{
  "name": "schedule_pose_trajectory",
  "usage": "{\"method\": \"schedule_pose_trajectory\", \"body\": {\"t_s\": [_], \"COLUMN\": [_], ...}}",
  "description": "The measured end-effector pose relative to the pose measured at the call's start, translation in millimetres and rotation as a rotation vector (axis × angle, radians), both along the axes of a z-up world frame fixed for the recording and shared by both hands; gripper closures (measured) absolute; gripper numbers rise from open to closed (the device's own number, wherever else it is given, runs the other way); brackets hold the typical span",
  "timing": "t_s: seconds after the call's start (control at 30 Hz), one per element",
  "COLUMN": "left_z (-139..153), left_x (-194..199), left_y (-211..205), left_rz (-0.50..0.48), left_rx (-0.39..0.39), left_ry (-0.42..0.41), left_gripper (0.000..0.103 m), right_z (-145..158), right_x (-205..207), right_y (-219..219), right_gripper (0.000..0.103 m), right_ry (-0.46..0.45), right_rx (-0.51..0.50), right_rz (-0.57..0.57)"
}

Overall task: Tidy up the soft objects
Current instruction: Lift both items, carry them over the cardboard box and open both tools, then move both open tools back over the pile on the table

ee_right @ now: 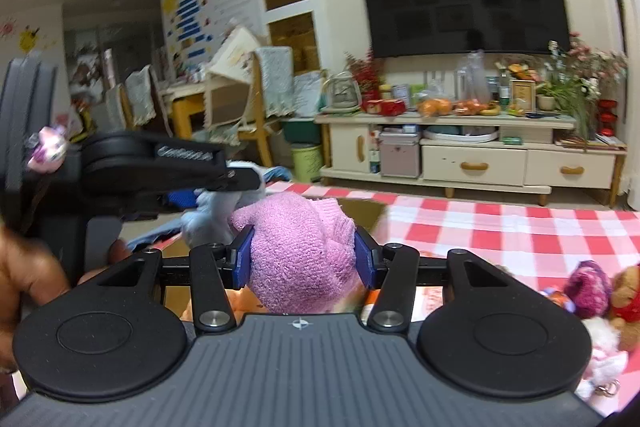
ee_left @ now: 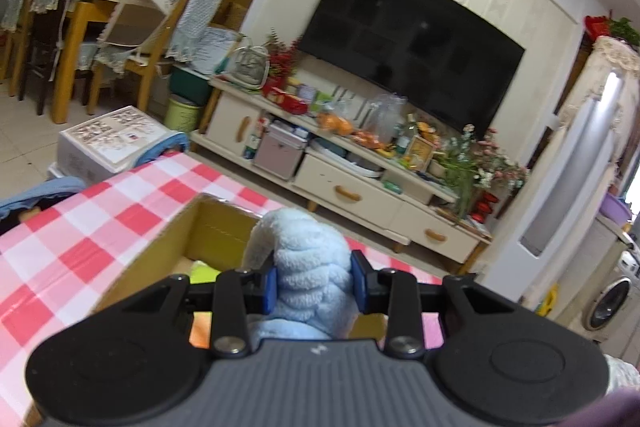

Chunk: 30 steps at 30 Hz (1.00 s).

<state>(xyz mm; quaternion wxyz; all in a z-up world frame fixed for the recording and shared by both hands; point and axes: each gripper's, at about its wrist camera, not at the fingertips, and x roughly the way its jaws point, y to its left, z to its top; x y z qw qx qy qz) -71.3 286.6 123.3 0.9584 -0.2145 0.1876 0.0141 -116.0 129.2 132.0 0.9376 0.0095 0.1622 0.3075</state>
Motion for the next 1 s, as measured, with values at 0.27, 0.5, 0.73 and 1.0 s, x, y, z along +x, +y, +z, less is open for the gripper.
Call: {"method": "schedule_pose_trajectory", "body": {"t_s": [0.27,0.5,0.73,1.0], "left_z": [-7.5,-11.3,-9.1,-7.2], "left_x": [10.0,12.7,11.7,11.7], "left_y": [13.3,11.5,2.1,-13.6], "left_rz": [0.027,0.03,0.042,0.037], "left_rx": [0.018,0.031,0.065,0.124], "left_ry": [0.053,0.09,0.084,0.084], "left_gripper": [0.069,0.047,0.019,0.004], "right_z": [-13.5,-21.8,-15.0,-11.6], "right_x": [-5.3,-6.0,-9.6,-11.3], "right_y": [23.4,23.8,-9.4,-31.9], "right_gripper": [0.038,0.014,0.001,0.0], "right_ry": [0.034,0.062,0.078,0.056], "right_rx": [-0.054,-0.084,0.004,0.023], "right_rz": [0.066,0.068,0.02,-0.062]}}
